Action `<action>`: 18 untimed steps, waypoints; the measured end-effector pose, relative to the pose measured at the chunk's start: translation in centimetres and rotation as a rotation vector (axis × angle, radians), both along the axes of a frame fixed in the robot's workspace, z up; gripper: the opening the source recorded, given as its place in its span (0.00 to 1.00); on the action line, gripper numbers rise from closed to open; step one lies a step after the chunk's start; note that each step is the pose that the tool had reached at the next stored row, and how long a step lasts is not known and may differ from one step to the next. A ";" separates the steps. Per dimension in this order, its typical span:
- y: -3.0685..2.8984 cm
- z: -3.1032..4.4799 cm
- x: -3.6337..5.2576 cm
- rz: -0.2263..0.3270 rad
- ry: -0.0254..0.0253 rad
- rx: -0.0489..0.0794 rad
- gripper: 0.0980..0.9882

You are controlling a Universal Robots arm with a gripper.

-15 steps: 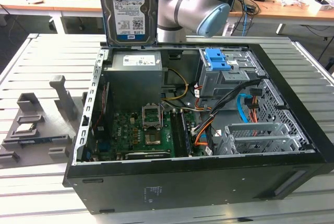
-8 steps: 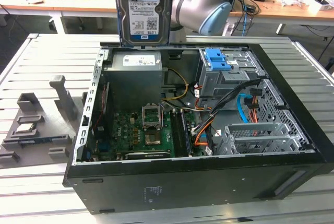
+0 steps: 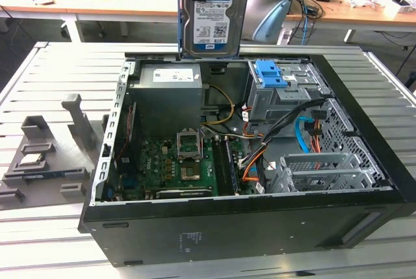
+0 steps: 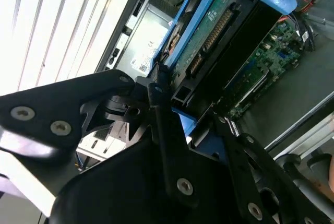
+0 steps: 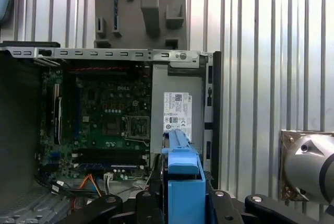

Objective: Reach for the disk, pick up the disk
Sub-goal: 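Pick up the disk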

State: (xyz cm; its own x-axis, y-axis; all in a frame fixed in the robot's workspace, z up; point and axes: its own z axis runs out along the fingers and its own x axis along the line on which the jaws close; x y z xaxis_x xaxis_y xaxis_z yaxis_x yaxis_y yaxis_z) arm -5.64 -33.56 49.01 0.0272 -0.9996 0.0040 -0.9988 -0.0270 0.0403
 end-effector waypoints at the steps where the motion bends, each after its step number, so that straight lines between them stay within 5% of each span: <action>1: 0.00 0.00 0.40 0.000 0.0000 0.000 0.30; 3: 0.00 0.01 2.14 0.000 0.0001 0.000 0.30; 10: 0.00 0.00 5.89 0.000 0.0001 0.000 0.30; 18: 0.00 0.00 8.12 0.000 0.0002 0.000 0.30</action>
